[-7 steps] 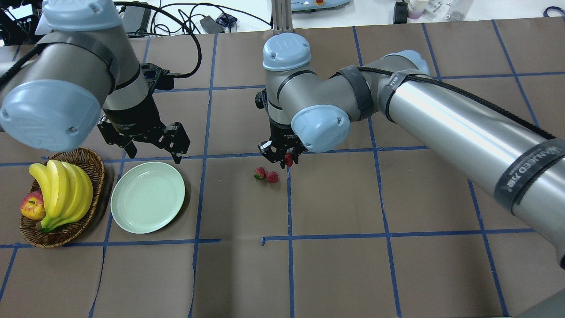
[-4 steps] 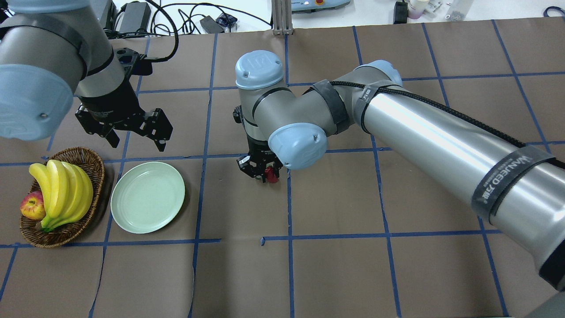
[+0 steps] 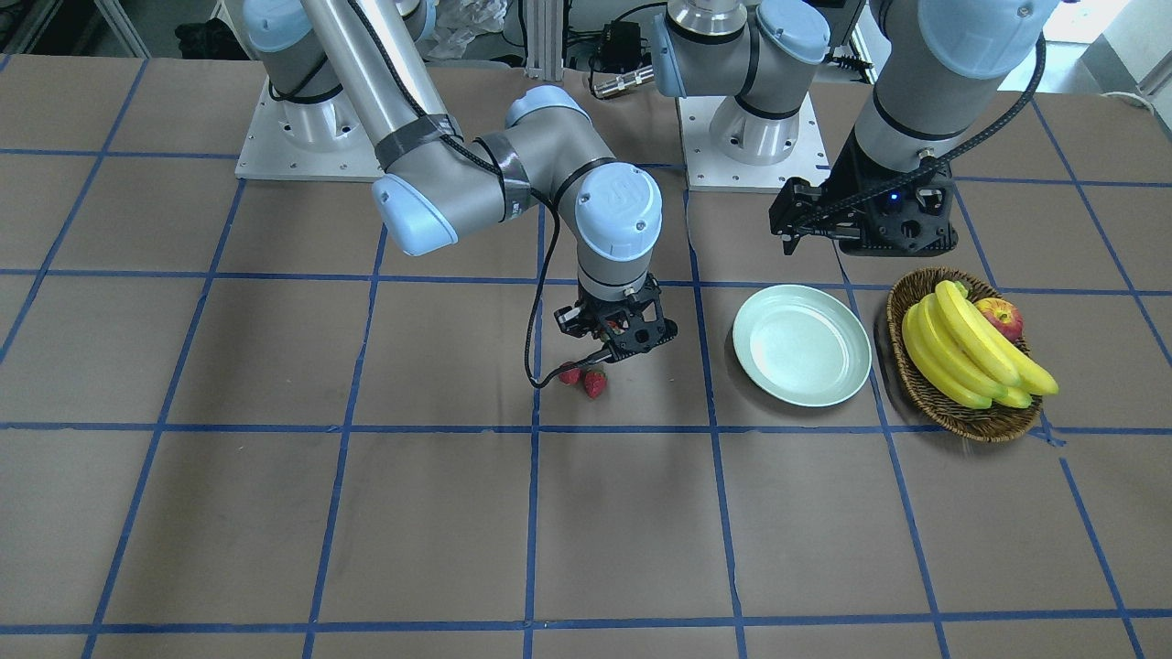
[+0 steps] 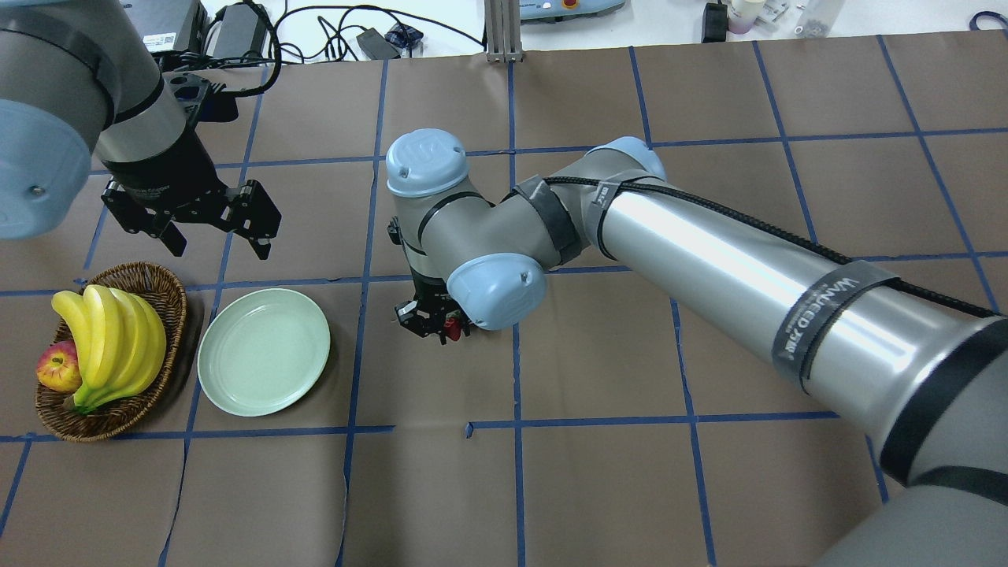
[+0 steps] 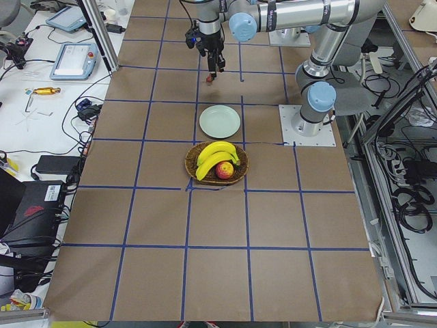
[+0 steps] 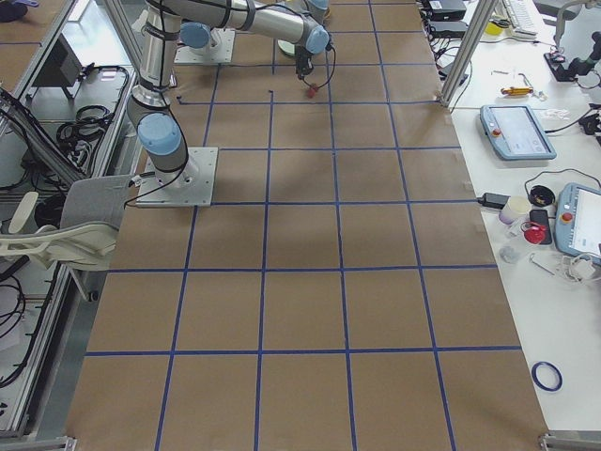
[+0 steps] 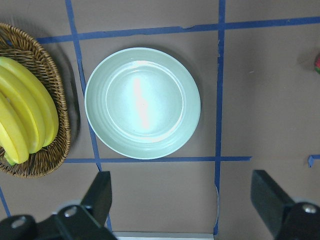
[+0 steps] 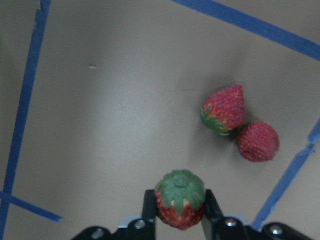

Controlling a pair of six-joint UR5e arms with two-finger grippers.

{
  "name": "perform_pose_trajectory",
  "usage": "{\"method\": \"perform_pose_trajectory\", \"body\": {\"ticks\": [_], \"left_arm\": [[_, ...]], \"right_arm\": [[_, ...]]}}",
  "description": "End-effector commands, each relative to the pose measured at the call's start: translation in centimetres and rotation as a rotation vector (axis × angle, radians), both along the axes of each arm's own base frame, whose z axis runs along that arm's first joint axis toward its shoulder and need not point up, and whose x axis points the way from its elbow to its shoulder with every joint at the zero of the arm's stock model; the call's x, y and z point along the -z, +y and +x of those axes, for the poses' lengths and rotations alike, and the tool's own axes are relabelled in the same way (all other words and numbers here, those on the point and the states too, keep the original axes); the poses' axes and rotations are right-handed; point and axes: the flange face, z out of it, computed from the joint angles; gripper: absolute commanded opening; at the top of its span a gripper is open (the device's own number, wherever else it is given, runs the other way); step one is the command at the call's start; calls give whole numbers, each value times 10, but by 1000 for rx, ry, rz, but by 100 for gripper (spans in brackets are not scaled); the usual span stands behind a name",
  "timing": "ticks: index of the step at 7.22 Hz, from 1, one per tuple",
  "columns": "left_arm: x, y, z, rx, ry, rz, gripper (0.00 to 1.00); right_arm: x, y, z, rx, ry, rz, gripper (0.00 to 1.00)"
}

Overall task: Collect all strawberries into plate
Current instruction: 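Carry it to the other two strawberries and release it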

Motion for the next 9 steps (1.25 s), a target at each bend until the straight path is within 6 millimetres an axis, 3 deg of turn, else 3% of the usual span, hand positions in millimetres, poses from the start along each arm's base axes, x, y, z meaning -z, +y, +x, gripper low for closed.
{"method": "perform_pose_trajectory", "body": {"ticks": [1, 2, 4, 5, 7, 8, 9], "left_arm": [[2, 1, 0, -1, 0, 5, 100], [3, 1, 0, -1, 0, 10, 100], [4, 2, 0, -1, 0, 12, 100], [5, 2, 0, -1, 1, 15, 100], [6, 3, -1, 1, 1, 18, 100], [6, 3, -3, 4, 2, 16, 100], [7, 3, -4, 5, 4, 19, 100]], "right_arm": [[15, 5, 11, 1, -29, 21, 5], [20, 9, 15, -8, -26, 28, 26], [22, 10, 16, -11, -24, 30, 85], [22, 10, 16, -13, -22, 32, 98], [14, 9, 15, -23, -23, 22, 100], [-11, 7, 8, -15, -31, -10, 100], [-44, 5, -17, 17, -8, 22, 100]]}}
